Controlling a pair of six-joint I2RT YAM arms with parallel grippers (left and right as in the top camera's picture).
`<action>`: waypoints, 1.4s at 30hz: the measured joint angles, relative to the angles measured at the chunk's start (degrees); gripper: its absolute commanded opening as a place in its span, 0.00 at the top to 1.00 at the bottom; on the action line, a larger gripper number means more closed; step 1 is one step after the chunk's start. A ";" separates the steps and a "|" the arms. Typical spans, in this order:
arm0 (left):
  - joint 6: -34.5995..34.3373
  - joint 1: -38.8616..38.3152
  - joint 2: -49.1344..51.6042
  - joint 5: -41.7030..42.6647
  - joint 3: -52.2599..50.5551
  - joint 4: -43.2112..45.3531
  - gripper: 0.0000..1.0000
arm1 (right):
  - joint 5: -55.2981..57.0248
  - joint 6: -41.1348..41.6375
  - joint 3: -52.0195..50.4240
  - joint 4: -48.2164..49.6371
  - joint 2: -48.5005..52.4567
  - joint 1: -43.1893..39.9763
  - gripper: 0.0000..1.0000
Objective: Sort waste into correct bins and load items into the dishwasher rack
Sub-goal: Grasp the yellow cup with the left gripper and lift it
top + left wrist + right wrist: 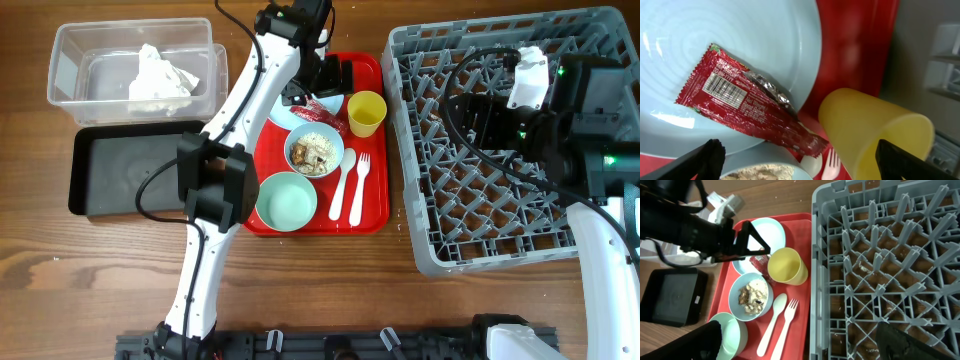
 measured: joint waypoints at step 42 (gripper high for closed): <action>17.42 -4.98 0.94 2.71 -0.02 3.26 0.76 | 0.00 0.00 0.00 -1.01 0.00 0.00 0.00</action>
